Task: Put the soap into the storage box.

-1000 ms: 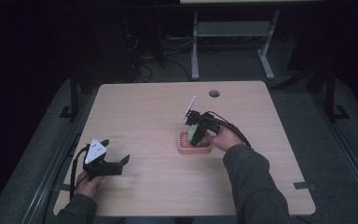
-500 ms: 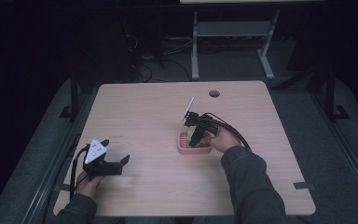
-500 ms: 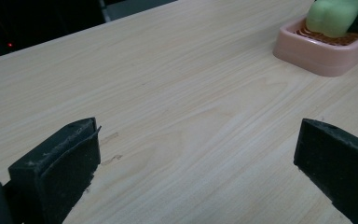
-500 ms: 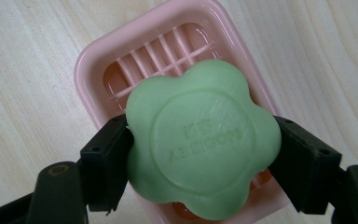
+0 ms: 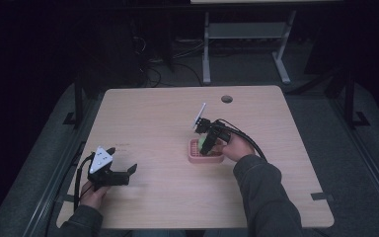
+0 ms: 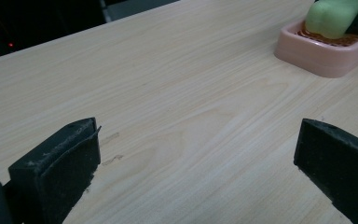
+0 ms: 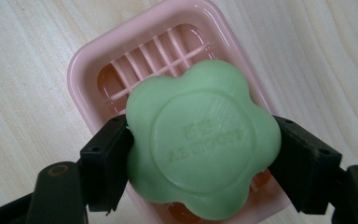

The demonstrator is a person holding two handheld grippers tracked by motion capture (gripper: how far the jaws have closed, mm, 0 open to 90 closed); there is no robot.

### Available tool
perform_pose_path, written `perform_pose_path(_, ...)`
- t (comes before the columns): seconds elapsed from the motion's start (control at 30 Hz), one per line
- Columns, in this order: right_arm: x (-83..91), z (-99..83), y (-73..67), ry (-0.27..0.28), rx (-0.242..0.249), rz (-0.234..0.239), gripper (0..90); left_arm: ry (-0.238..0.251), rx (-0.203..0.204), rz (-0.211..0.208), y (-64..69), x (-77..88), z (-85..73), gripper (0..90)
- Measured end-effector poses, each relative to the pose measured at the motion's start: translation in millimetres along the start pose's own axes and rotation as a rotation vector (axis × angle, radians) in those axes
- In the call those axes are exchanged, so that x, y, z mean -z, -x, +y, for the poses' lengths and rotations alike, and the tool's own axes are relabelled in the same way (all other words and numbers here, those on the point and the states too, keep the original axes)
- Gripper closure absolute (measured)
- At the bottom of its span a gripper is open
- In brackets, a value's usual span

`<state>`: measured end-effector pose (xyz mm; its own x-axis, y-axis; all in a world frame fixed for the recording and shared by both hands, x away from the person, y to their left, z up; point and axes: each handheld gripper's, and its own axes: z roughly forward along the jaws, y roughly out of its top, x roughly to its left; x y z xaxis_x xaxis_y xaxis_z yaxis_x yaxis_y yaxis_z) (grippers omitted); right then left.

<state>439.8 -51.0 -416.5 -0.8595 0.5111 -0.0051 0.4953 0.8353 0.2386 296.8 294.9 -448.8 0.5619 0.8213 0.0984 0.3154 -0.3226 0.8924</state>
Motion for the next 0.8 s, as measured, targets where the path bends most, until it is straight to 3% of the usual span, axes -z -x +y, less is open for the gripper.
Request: perform_pose_path(0.8,-1.6,0.9,1.2,-0.008,-0.011,0.018,25.5,0.002,-0.003,0.001,-0.6,0.3,0.1,0.0)
